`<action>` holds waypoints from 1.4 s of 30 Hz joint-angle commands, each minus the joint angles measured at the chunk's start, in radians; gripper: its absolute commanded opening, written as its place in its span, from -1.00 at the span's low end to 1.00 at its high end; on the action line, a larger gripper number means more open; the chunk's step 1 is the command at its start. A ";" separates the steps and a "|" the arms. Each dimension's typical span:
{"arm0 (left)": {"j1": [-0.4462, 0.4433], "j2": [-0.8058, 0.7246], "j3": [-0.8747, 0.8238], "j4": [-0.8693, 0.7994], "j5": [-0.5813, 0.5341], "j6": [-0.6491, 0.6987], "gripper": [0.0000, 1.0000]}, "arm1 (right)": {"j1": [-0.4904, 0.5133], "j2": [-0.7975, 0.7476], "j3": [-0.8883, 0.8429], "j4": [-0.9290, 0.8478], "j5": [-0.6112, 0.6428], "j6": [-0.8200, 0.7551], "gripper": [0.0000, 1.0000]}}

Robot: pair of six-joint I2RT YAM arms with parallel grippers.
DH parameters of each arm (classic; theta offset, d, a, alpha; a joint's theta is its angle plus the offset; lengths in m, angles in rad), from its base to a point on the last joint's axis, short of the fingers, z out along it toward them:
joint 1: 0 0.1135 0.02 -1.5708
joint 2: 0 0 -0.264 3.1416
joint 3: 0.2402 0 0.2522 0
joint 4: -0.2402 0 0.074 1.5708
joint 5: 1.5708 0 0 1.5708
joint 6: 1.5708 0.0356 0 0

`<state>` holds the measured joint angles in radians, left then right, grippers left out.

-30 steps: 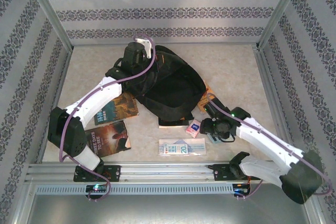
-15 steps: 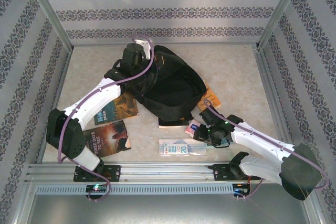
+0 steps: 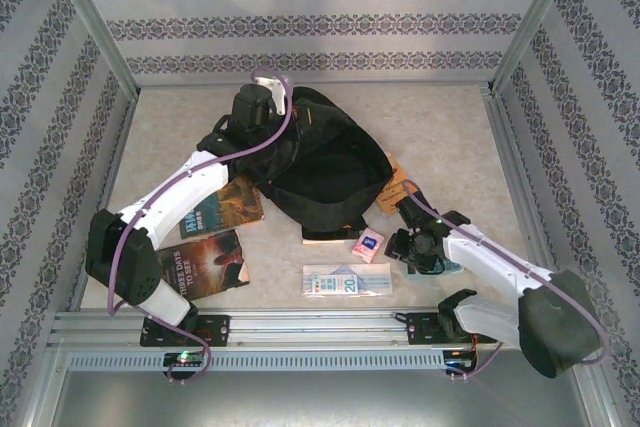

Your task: Pack the student bag

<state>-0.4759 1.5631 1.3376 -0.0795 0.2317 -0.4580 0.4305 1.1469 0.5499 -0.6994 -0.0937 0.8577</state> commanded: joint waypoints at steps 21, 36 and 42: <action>0.021 -0.052 -0.025 0.058 0.010 -0.005 -1.00 | -0.249 0.080 0.284 -0.110 0.091 -0.238 0.47; 0.038 -0.065 -0.046 0.055 -0.030 -0.031 -1.00 | -0.130 0.466 0.609 -0.442 0.272 0.102 0.32; 0.050 -0.079 -0.054 0.055 -0.031 -0.032 -1.00 | -0.098 0.589 0.660 -0.434 0.262 0.123 0.26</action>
<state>-0.4446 1.5265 1.2903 -0.0673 0.2199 -0.4801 0.3260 1.7042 1.1790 -1.0893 0.1562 0.9386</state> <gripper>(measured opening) 0.083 0.634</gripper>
